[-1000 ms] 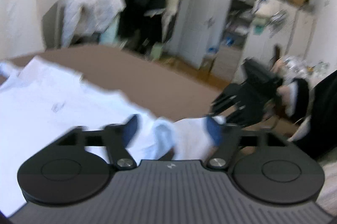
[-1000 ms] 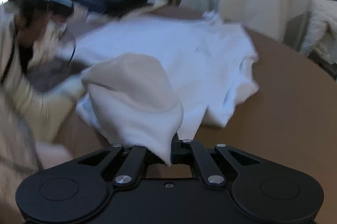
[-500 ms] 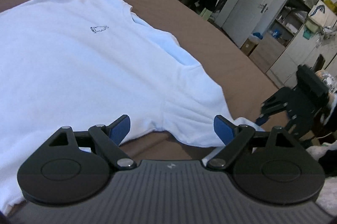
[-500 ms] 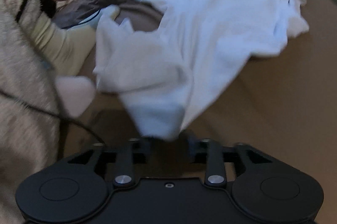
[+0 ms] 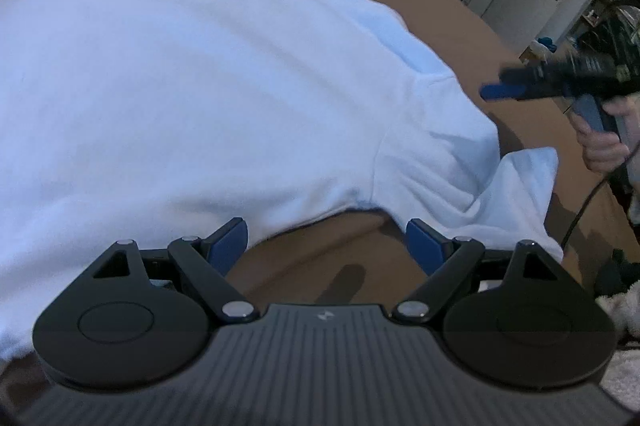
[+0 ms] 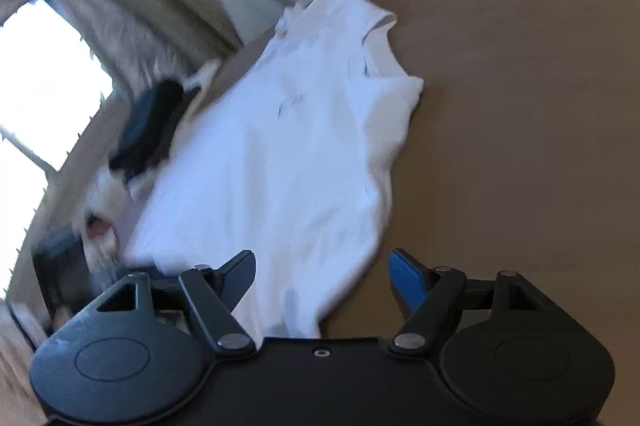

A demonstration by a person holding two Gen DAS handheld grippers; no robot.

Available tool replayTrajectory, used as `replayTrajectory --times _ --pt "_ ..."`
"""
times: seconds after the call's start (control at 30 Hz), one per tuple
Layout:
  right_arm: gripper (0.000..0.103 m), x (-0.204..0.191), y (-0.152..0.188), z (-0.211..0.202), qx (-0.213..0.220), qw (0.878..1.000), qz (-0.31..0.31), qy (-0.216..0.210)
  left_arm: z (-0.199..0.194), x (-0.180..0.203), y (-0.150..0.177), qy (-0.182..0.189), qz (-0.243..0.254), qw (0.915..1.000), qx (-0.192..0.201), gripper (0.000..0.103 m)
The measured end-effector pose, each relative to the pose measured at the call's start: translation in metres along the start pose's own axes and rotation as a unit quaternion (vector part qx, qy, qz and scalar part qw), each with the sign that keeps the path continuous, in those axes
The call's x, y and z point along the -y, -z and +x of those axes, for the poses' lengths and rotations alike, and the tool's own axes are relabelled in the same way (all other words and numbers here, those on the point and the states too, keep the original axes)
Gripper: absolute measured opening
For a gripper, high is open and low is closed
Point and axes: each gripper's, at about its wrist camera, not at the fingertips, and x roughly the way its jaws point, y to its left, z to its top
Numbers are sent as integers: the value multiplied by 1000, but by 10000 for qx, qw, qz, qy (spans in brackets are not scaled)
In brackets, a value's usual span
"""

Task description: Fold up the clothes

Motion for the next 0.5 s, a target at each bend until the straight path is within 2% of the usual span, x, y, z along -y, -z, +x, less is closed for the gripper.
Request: replayTrajectory --times 0.07,0.2,0.27,0.3,0.4,0.5 --pt "78 5 -6 8 193 9992 314 -141 -1 -1 3 -37 35 10000 -9 87" --pt "79 4 -19 33 510 9970 209 540 -3 -5 6 -110 -82 9998 124 84" --pt "79 6 -27 51 554 9941 241 897 -11 -7 10 -485 -288 9975 418 83" --pt "79 3 -30 60 536 9928 160 1058 -16 -9 13 -674 -422 9952 564 83" --pt "77 -13 -44 78 610 9864 -404 1470 -26 -26 23 -673 -900 9915 662 83" --pt "6 -24 -56 79 911 9796 -632 1676 -31 -38 22 -840 -1181 9875 626 83"
